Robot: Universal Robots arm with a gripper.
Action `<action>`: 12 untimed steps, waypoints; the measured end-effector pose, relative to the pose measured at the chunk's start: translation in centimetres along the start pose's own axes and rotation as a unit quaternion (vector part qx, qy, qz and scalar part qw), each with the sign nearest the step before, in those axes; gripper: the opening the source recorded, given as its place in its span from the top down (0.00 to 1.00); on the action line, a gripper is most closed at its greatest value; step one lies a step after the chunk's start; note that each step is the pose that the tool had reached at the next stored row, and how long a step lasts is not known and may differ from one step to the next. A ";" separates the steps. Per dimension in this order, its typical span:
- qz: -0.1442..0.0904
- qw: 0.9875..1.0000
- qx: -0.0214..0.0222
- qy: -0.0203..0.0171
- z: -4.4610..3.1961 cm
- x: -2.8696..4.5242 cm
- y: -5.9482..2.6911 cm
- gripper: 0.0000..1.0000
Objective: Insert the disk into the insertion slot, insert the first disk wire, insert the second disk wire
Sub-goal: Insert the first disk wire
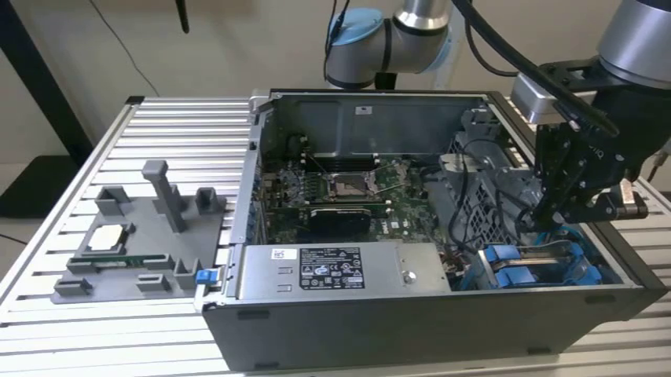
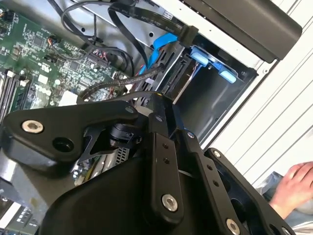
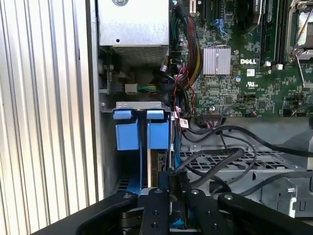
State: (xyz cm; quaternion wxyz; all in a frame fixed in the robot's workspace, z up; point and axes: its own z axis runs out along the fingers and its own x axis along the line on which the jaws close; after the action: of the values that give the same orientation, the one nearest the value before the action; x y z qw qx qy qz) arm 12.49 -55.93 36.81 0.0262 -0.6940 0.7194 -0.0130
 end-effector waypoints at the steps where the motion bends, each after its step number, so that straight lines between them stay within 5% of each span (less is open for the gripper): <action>1: 0.000 1.000 0.000 0.000 0.04 0.00 0.00 1.00; 12: 0.000 1.000 -0.002 0.001 0.76 0.36 -0.40 1.00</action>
State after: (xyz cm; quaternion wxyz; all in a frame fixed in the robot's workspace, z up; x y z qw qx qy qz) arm 12.92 -56.29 36.07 0.0241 -0.6940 0.7195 -0.0122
